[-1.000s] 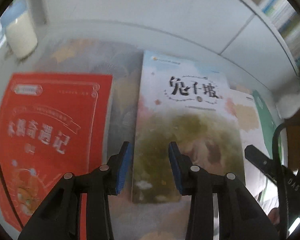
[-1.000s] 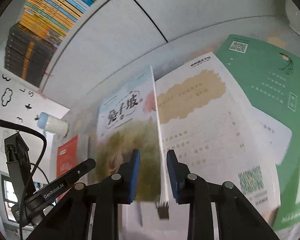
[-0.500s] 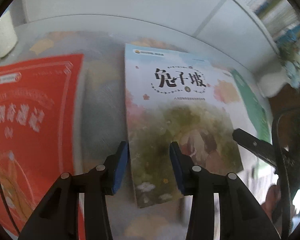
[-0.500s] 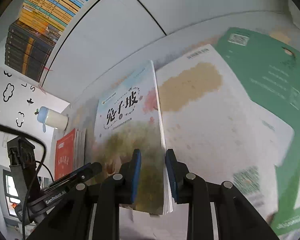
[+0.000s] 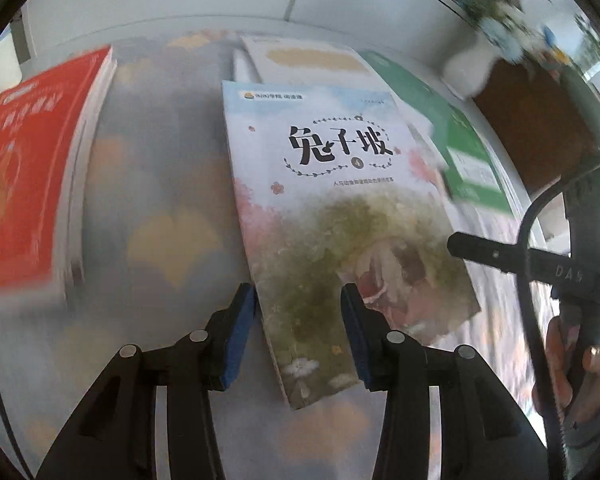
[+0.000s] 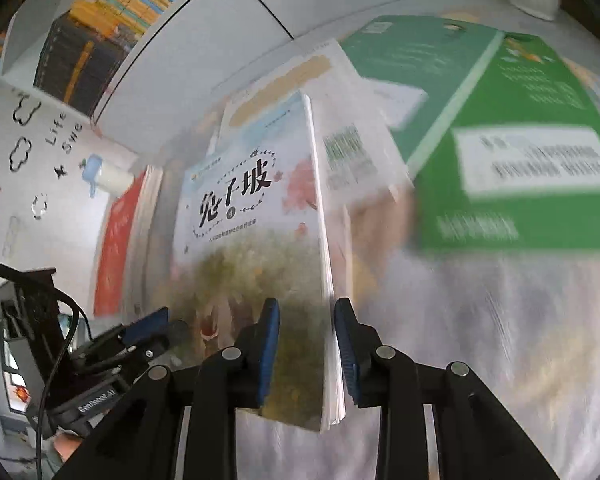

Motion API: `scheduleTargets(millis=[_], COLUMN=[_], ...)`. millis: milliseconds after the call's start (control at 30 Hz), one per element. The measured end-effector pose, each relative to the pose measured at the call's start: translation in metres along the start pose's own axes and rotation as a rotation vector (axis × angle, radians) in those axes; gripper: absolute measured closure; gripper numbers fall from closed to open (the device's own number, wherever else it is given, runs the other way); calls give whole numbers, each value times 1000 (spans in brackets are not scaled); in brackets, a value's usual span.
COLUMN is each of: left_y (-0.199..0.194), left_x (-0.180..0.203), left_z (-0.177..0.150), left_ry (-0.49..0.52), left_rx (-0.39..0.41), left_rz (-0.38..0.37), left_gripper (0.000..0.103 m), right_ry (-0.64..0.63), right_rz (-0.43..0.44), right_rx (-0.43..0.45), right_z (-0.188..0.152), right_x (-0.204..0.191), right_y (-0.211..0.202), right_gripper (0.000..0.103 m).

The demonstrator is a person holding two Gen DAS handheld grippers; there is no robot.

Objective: Organize books

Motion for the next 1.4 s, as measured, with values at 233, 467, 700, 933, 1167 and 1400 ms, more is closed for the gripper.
scheduleTargets(millis=[233, 467, 700, 933, 1167, 1400], left_y=[14, 1, -10, 17, 18, 19], left_x=[57, 30, 14, 26, 28, 29], left_z=[-80, -86, -90, -73, -75, -78], left_ry=[130, -3, -77, -76, -85, -82], left_rx=[20, 26, 114, 213, 253, 278], left_rz=[43, -59, 98, 218, 242, 243], left_gripper=[31, 35, 34, 0, 0, 0], right_ry=[43, 123, 82, 41, 24, 46], right_rz=[59, -34, -87, -111, -101, -55], right_rx=[-50, 6, 48, 85, 26, 3], right_z=[-101, -140, -139, -126, -137, -144], right_x=[31, 57, 65, 59, 62, 70], right_y=[-19, -44, -55, -62, -54, -51], right_gripper=[74, 74, 74, 74, 71, 64])
Point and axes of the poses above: each gripper's, at about its wrist camera, not at the fingertips, and y roughly the way its jaws point, x to its right, z to its top, the point moved 2 cm from there along y, roughly the way its jaws point, and after that the axes turned 15 degrees about -x, right-handed, at the moved point
